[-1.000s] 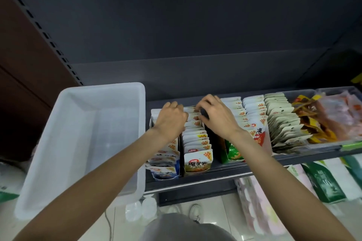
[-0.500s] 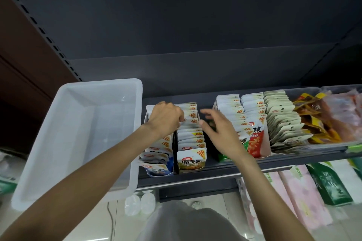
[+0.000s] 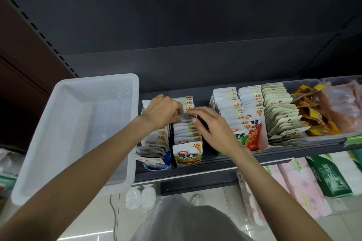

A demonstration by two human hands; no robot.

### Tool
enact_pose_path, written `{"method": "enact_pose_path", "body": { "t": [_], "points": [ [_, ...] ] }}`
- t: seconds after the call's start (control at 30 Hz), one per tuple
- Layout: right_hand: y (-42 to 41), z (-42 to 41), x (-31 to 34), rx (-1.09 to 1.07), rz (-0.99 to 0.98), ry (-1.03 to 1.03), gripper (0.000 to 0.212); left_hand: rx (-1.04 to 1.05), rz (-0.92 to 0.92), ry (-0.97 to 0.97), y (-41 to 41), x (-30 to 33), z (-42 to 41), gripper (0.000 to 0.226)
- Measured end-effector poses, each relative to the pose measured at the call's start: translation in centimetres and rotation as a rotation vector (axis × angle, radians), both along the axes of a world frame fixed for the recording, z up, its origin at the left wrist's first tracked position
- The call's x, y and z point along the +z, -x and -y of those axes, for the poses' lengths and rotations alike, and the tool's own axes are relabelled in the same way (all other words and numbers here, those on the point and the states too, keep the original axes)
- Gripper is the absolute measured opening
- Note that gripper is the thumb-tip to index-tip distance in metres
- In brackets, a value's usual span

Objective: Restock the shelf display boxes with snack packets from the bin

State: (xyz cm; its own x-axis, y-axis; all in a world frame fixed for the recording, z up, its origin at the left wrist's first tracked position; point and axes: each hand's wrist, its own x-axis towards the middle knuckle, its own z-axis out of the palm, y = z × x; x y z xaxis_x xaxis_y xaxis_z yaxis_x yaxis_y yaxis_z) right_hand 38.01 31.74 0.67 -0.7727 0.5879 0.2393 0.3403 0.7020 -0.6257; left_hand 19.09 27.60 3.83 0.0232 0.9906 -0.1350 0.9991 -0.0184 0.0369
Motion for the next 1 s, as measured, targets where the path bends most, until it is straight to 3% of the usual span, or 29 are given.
{"method": "enact_pose_path", "body": {
  "t": [0.1, 0.27, 0.57, 0.7, 0.77, 0.87, 1.0],
  "points": [
    [0.5, 0.3, -0.3, -0.003, 0.004, 0.053, 0.033, 0.044, -0.011, -0.026, -0.5, 0.2, -0.1, 0.018],
    [0.6, 0.8, -0.8, -0.061, -0.002, 0.083, 0.034, 0.028, -0.026, -0.101, -0.9, 0.3, 0.6, 0.022],
    [-0.2, 4.2, -0.2, -0.227, -0.182, 0.414, 0.051, -0.107, 0.069, -0.54, 0.0, 1.6, 2.5, 0.009],
    [-0.5, 4.8, -0.8, -0.204, -0.065, 0.55, 0.054, -0.097, 0.004, -0.402, -0.4, 0.4, 3.9, 0.014],
    [-0.4, 5.0, -0.7, -0.217, -0.105, 0.649, 0.057, -0.03, -0.009, -0.307, -0.8, 0.0, 4.7, 0.025],
    [-0.7, 5.4, -0.4, -0.249, -0.221, 0.79, 0.062, 0.182, 0.183, -0.337, -2.2, 0.9, 6.2, 0.038],
    [-1.1, 6.2, -0.6, -0.247, -0.365, 0.932, 0.062, 0.565, 0.983, -0.506, -8.0, 2.1, 9.5, 0.044]
  ]
}}
